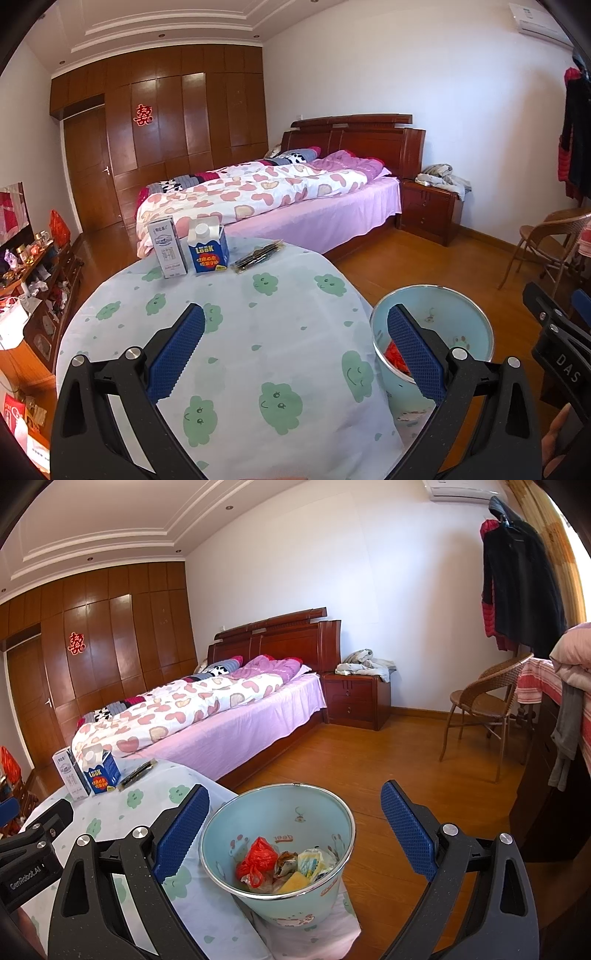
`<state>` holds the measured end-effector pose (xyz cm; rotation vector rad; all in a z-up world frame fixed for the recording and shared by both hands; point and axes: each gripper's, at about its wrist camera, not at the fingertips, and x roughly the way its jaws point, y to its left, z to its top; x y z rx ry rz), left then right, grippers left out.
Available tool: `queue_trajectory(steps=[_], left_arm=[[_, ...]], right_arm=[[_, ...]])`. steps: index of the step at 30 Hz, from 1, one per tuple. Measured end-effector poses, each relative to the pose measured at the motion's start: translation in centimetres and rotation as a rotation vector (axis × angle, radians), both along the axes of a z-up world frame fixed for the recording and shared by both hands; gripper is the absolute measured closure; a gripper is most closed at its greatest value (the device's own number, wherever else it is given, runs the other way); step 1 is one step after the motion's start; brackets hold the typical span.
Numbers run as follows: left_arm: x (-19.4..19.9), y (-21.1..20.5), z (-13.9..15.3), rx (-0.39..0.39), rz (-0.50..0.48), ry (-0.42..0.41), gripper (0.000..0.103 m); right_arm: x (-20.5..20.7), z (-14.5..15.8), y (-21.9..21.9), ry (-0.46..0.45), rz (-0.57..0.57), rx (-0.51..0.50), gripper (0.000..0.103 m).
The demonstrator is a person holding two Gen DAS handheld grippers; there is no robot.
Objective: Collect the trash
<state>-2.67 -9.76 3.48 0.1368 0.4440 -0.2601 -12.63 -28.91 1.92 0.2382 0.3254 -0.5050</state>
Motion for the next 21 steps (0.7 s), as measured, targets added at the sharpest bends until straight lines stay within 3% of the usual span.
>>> queue_trajectory(steps=[10, 21], left_arm=[[0.23, -0.13, -0.35, -0.034, -0.069, 0.052, 0.007], [-0.1, -0.28, 0.03, -0.016, -0.053, 0.02, 0.006]], right_arm=[[0.04, 0.04, -0.01, 0.001, 0.001, 0.001, 0.011], [0.07, -0.12, 0.06, 0.007, 0.003, 0.002, 0.011]])
